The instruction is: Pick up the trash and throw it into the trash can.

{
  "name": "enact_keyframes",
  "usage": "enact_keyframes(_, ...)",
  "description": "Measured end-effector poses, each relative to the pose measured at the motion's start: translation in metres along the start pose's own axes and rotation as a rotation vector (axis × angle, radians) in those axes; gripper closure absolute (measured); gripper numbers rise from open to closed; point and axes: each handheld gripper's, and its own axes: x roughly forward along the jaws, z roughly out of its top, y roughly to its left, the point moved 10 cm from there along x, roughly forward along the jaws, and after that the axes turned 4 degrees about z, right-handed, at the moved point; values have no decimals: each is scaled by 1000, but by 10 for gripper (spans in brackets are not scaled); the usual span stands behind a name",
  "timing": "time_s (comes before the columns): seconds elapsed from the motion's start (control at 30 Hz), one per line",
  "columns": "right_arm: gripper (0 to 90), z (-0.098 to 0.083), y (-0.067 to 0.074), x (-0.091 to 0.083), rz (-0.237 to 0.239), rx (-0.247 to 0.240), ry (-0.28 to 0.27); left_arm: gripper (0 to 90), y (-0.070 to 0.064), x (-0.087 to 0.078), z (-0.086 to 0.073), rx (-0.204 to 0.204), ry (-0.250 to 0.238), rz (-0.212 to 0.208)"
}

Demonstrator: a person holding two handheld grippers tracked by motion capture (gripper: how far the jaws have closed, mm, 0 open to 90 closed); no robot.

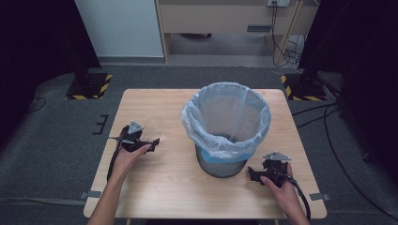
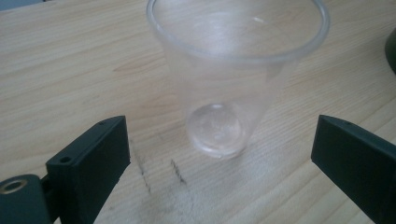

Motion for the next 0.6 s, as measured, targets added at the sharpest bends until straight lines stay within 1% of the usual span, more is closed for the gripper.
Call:
enact_keyframes(0.07, 3, 0, 0, 0, 0, 0, 0, 40, 0, 3, 2, 4, 10, 4)
enact_keyframes(0.1, 3, 0, 0, 0, -1, 1, 0, 37, -1, 4, 4, 8, 4, 1)
enact_keyframes(0.17, 3, 0, 0, 0, -4, 4, 0, 38, -2, 6, 8, -7, -9, -10)
enact_keyframes(0.23, 3, 0, 0, 0, -5, 4, 0, 46, 0, 9, 11, -20, -22, 0)
enact_keyframes(0.3, 3, 0, 0, 0, -4, 4, 0, 54, 1, 12, 14, -15, -34, 8)
enact_keyframes(0.4, 6, 0, 0, 0, 4, -11, 0, 74, 2, 18, 19, -27, -64, 23)
enact_keyframes(0.43, 7, -1, 1, -1, 7, -10, 1, 84, 0, 20, 20, -26, -69, 22)
enact_keyframes(0.5, 7, -1, 1, -1, 9, -14, 2, 132, -4, 24, 22, -7, -74, 11)
enact_keyframes(0.53, 7, -1, 1, -1, 9, -13, 2, 140, -5, 26, 23, 1, -73, 14)
enact_keyframes(0.57, 7, -1, 1, -1, 9, -13, 2, 171, -6, 27, 24, -10, -78, -1)
enact_keyframes(0.6, 6, -1, 1, -1, 9, -13, 2, 240, -6, 27, 25, -28, -85, -9)
